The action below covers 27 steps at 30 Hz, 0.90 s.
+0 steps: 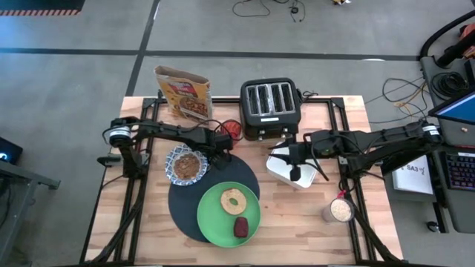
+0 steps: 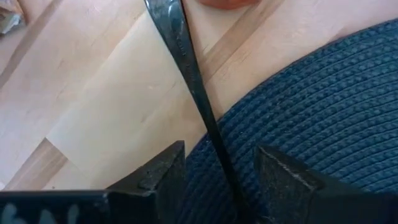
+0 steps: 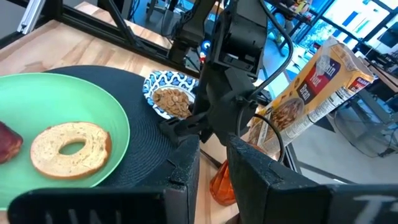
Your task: Arrange a breakfast setting
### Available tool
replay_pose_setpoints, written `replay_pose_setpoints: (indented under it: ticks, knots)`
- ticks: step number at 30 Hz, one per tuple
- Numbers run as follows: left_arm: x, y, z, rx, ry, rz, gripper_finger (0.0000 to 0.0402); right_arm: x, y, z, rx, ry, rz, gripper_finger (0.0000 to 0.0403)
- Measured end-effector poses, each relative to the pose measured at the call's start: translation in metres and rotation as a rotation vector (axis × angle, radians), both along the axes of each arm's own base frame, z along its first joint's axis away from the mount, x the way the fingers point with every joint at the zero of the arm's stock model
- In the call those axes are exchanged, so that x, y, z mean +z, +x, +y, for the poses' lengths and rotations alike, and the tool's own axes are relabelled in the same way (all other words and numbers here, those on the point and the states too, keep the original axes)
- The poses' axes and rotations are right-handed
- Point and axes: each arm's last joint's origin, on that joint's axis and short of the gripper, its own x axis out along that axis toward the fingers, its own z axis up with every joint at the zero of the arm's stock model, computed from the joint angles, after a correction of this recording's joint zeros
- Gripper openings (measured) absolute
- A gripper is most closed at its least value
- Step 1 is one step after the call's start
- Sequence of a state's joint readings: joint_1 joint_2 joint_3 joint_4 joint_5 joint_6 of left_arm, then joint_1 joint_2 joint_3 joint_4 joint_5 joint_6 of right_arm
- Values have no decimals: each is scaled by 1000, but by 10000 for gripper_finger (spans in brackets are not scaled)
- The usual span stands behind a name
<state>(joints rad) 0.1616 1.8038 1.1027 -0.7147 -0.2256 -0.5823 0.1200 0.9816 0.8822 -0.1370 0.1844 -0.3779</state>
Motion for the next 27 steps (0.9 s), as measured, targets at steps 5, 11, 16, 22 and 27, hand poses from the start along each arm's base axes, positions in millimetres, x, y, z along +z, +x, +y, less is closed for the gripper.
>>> replay_pose_setpoints:
  ticks: [5,11,16,22,27]
  knots:
    - [-4,-1,0,0,-1,8,146,0,0,0,1,-4,0,74]
    - [-9,-1,0,3,0,0,108,0,1,0,2,-6,2,71]
    - [-9,0,0,3,1,-9,74,-1,1,0,3,-12,3,69]
    - [-11,-2,0,4,1,-1,39,-1,1,0,5,-16,4,69]
    - [-11,-1,0,5,3,-8,18,-1,1,0,5,-16,4,70]
